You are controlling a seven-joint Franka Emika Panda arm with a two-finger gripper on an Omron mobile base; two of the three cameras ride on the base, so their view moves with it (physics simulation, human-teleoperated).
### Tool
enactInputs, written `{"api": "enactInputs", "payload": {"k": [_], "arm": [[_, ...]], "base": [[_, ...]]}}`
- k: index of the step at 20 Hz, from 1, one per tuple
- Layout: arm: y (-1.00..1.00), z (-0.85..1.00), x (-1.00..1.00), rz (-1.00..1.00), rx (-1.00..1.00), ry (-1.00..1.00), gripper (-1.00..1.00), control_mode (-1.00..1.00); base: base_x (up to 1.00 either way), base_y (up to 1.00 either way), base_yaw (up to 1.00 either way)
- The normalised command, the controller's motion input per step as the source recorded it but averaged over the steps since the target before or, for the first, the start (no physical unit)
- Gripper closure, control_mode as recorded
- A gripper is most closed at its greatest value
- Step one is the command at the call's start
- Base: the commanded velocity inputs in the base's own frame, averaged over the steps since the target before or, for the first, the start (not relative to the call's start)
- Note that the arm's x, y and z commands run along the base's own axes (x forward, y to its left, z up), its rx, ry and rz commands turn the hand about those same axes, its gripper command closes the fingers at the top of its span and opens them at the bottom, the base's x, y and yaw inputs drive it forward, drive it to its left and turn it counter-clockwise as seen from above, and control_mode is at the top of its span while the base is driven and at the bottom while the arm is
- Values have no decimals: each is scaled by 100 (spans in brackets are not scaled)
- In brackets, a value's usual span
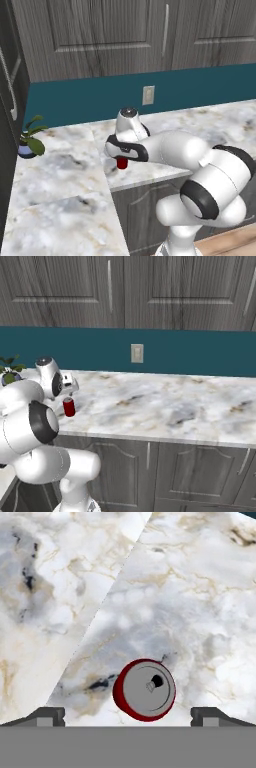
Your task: Four empty soda cans are scattered around the kitchen. Gather all the cans and cluster them next to the stove for recycling.
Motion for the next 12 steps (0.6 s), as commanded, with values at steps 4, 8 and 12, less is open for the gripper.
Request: {"api": "enactInputs", "payload": {"k": [4,8,12], "arm": [[-5,-27,0,0,0,0,-100,-100],[0,-20,7,0,2,0,-100,-100],[0,-19,22,0,2,0,-100,-100]], "base": [[0,0,0],[0,0,0],[0,0,0]]}}
